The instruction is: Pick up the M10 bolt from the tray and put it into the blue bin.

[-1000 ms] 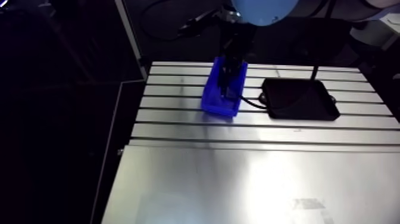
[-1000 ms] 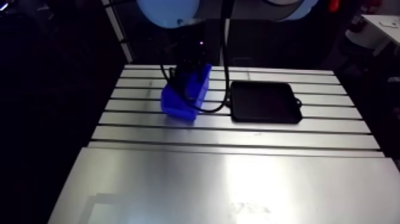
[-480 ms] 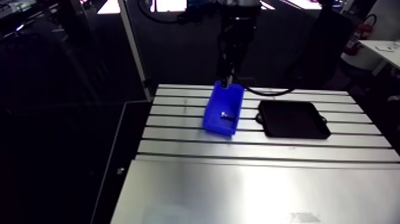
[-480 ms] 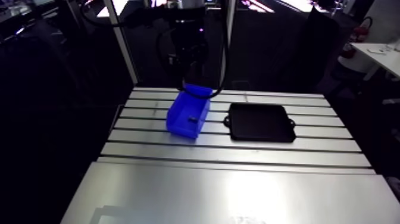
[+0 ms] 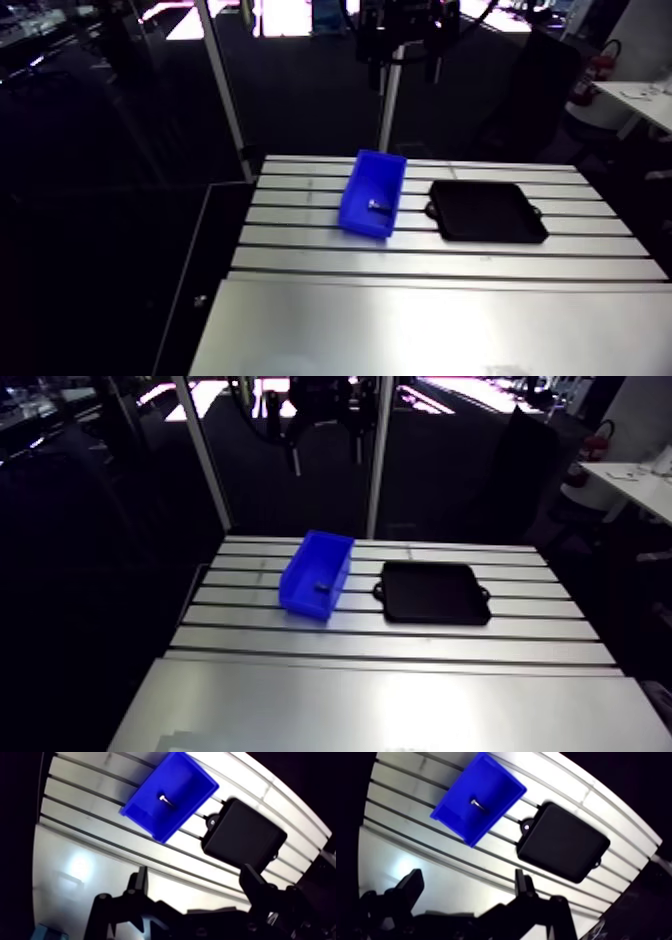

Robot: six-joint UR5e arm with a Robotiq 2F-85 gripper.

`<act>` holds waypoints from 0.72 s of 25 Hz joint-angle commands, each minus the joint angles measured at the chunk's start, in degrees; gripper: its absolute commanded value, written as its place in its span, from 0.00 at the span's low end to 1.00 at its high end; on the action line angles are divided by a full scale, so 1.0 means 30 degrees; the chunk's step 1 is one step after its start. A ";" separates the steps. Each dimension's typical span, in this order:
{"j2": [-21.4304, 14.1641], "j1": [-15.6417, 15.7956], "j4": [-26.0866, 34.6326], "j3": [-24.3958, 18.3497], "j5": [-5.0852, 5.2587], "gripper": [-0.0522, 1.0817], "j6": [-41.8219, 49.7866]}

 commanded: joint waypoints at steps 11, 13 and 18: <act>-0.1473 -0.0651 0.3542 -0.3339 -0.0478 0.07 0.9125; -0.1561 -0.0622 0.3601 -0.3339 -0.0420 0.07 0.9184; -0.1971 -0.0622 0.3894 -0.3105 -0.0361 0.07 0.9213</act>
